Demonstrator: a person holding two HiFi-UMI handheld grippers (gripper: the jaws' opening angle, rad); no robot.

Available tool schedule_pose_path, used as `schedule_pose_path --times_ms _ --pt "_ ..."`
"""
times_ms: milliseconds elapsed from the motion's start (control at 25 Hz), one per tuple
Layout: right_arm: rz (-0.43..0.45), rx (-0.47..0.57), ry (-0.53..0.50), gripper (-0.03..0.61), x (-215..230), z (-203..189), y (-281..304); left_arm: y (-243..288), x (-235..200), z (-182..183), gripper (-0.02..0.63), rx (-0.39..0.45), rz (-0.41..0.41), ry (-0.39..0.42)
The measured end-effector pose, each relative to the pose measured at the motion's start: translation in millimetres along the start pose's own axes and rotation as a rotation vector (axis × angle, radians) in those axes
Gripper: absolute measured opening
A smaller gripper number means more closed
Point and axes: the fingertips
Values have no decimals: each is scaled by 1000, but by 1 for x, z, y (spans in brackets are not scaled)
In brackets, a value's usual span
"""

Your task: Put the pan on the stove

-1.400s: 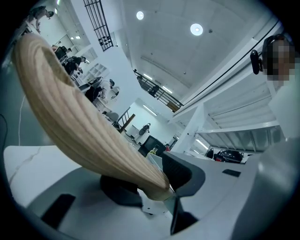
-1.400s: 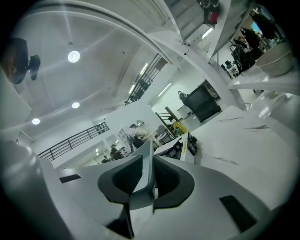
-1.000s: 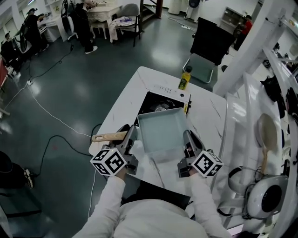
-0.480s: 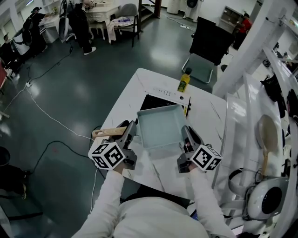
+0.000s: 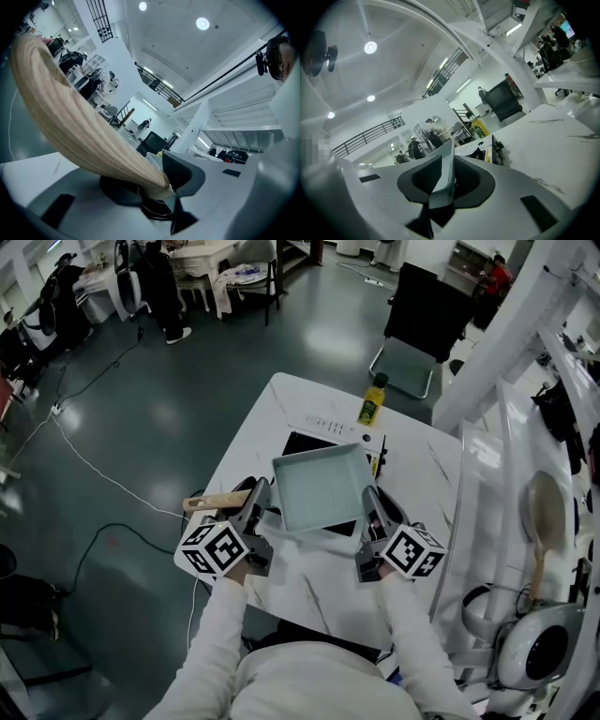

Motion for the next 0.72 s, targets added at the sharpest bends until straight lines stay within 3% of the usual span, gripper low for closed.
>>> schedule_pose_path --times_ms 720 --pt "-16 -27 9 95 33 0 32 44 -15 -4 141 -29 4 17"
Point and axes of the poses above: the fingertips, and each gripper's own axes: y forward along the fingers, x to its right, z out of its top, and after that the axes turned 9 degrees about z, right-handed
